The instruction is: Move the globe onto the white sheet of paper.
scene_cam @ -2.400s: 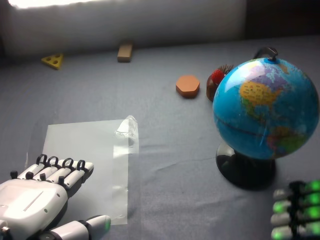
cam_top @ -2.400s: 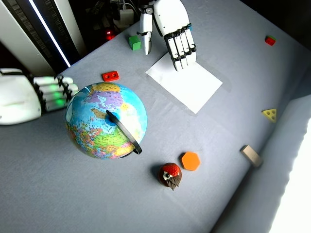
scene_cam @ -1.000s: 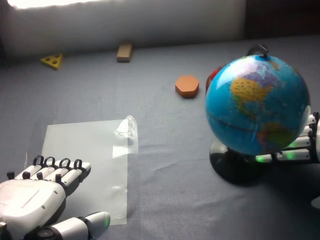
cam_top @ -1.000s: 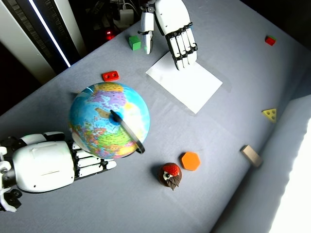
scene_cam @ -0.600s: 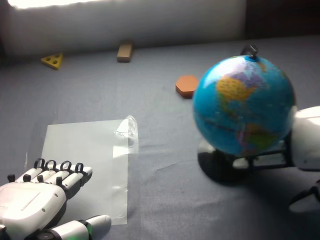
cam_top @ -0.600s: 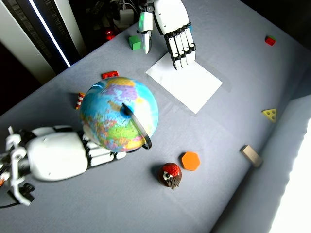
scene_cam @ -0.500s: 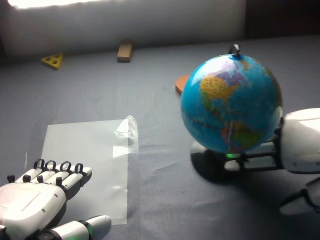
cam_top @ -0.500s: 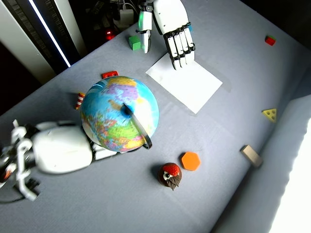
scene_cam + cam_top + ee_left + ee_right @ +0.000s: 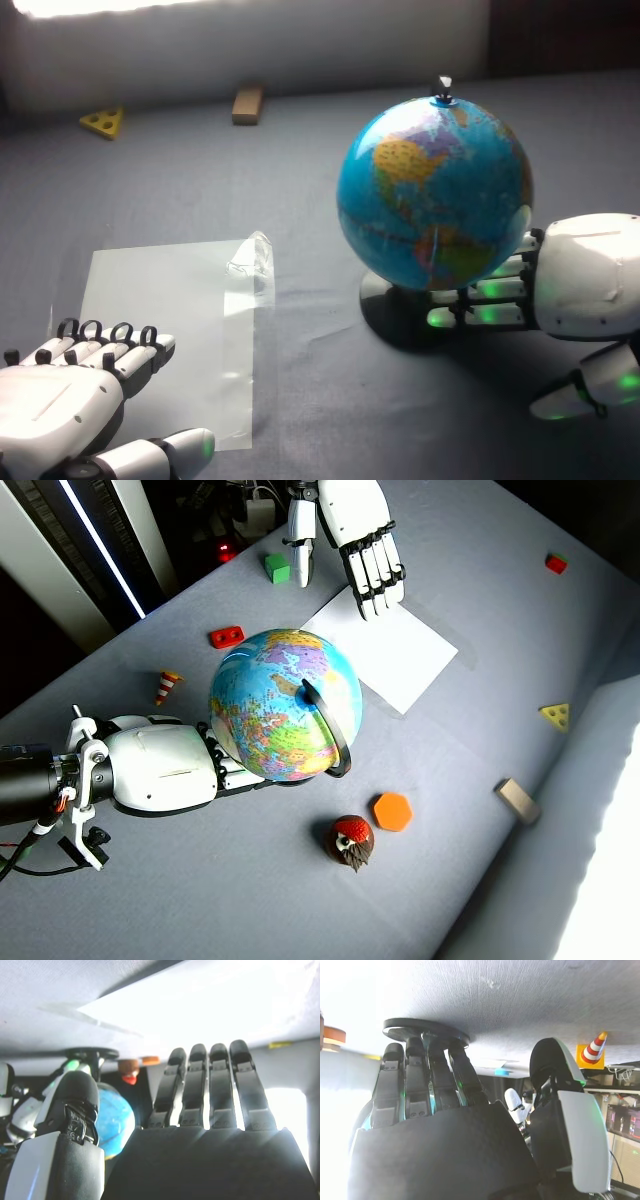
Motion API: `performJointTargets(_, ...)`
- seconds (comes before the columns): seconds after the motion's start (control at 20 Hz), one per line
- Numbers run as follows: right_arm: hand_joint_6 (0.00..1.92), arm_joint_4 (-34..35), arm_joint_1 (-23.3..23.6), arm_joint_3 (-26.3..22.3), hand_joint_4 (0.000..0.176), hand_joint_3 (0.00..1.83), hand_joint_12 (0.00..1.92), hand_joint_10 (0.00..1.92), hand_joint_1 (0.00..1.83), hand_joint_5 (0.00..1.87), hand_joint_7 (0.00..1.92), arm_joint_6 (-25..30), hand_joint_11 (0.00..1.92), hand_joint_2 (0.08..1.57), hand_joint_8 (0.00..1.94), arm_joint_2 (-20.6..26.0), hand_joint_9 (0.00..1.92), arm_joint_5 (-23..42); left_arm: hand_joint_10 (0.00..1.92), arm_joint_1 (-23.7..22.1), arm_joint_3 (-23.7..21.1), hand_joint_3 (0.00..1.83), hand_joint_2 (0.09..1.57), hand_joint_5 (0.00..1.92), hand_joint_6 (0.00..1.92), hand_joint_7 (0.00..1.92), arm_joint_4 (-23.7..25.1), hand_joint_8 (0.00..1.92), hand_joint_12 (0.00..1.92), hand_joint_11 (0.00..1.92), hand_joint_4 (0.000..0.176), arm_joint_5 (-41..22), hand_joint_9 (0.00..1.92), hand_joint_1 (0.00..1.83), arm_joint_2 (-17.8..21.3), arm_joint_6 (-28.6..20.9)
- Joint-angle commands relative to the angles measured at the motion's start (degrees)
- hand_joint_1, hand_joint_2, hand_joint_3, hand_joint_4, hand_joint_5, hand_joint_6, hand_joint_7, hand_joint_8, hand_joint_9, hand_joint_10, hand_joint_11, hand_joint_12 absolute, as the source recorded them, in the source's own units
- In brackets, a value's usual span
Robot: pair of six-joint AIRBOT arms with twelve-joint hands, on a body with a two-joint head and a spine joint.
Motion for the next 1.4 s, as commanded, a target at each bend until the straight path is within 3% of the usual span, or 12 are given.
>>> performJointTargets(0.0,0.00,-0.3,0.0,0.1,0.000,0.01,0.00,0.01,0.00,0.02,0.01,0.3,0.00,1.21,0.00,-0.7,0.04,-1.0,0.00,-0.5,0.1,0.00,1.23,0.09,0.01,0.08,2.3,0.00,0.24,0.00,0.000,-4.7,0.06,0.00,0.2,-0.3)
performJointTargets(0.25,0.00,-8.0,2.1,-0.1,0.000,0.01,0.00,0.01,0.01,0.02,0.00,9.4,0.00,1.21,0.00,-2.8,0.04,-1.0,0.00,-0.4,-0.3,0.00,1.23,0.09,0.01,0.08,1.9,0.00,0.23,0.00,0.000,-4.6,0.06,0.00,0.2,-0.7)
performJointTargets(0.9,0.01,-9.2,5.7,-5.1,0.000,0.01,0.00,0.00,0.01,0.03,0.02,5.8,0.00,1.21,0.01,-9.2,0.03,-10.9,0.00,0.1,-0.7,0.00,1.23,0.09,0.01,0.09,1.0,0.00,0.25,0.00,0.000,-4.6,0.07,0.00,0.2,-0.7)
performJointTargets(1.35,0.01,-9.1,7.3,-5.6,0.000,0.00,0.00,0.01,0.00,0.04,0.03,5.5,0.00,1.20,0.01,-13.7,0.05,-17.0,0.00,0.2,-0.9,0.00,1.23,0.09,0.00,0.10,-0.1,0.00,0.25,0.00,0.000,-4.5,0.07,0.00,0.6,-1.9)
